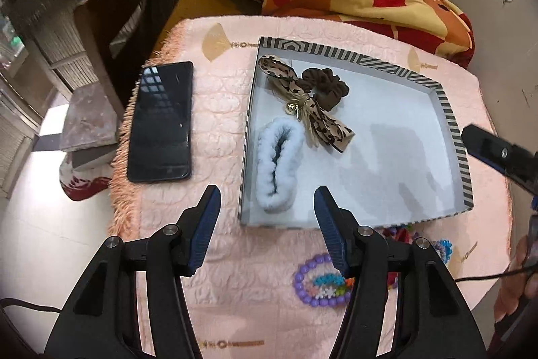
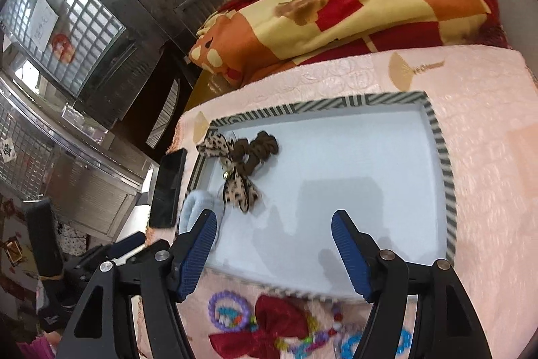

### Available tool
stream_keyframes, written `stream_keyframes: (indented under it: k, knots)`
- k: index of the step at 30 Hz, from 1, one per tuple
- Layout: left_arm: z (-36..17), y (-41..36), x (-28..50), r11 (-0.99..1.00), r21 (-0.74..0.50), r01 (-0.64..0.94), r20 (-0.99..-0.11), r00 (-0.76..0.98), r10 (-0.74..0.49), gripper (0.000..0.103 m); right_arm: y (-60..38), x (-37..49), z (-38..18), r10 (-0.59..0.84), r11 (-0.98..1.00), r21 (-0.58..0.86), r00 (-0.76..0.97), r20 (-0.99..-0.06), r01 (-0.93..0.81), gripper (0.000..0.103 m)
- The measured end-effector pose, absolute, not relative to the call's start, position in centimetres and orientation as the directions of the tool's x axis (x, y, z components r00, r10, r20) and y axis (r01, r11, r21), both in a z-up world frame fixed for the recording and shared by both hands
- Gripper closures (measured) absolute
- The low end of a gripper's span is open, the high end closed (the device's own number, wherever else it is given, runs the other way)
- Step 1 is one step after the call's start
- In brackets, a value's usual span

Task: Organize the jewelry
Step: 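Lift both open grippers out of the tray back over the accessories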

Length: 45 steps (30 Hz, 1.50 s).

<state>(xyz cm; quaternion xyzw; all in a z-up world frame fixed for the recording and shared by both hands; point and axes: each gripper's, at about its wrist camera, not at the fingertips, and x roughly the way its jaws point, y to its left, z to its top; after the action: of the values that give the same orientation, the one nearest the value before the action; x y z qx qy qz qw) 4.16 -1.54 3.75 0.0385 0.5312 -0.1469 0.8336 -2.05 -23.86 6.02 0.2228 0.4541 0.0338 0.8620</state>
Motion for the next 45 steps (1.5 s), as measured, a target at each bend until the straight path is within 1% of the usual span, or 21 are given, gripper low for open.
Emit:
stream_keyframes:
  k: [7,9,11,21,26,36,45]
  knots:
    - [4.6,-2.1,0.6,0.957,-0.076,0.279,-0.887,0.420,-0.193,0.045,-23.4,-6.6,6.8,0.209,0.927,0.350,0.592,-0.778,0.134,0.034]
    - [4.8,-2.5,-0.5,0.958,-0.068,0.277,-0.887,0.424,-0.186,0.045,-23.8,-8.2,7.0,0.192,0.929,0.340,0.597,-0.779,0.145,0.028]
    - [4.9,-2.9,-1.7,0.956,-0.071,0.285,-0.886,0.423,-0.192,0.045,-24.2,-9.7,7.2,0.174,0.932,0.328,0.600,-0.781,0.157,0.027]
    - [5.6,-4.0,-6.2,0.957,-0.101,0.272,-0.881,0.423,-0.213,0.045,-25.8,-16.0,7.7,0.065,0.955,0.222,0.592,-0.803,0.196,0.026]
    - [5.4,-3.7,-7.5,0.960,-0.111,0.258,-0.885,0.414,-0.214,0.045,-26.8,-18.4,6.3,0.055,0.953,0.213,0.567,-0.822,0.216,0.026]
    - [4.1,-3.8,-8.7,0.961,-0.105,0.255,-0.899,0.389,-0.201,0.045,-27.0,-19.8,4.5,0.041,0.959,0.183,0.536,-0.843,0.215,0.026]
    - [3.9,-4.5,-8.6,0.956,-0.095,0.278,-0.900,0.386,-0.202,0.045,-26.2,-19.1,5.1,0.051,0.967,0.180,0.553,-0.832,0.182,0.026]
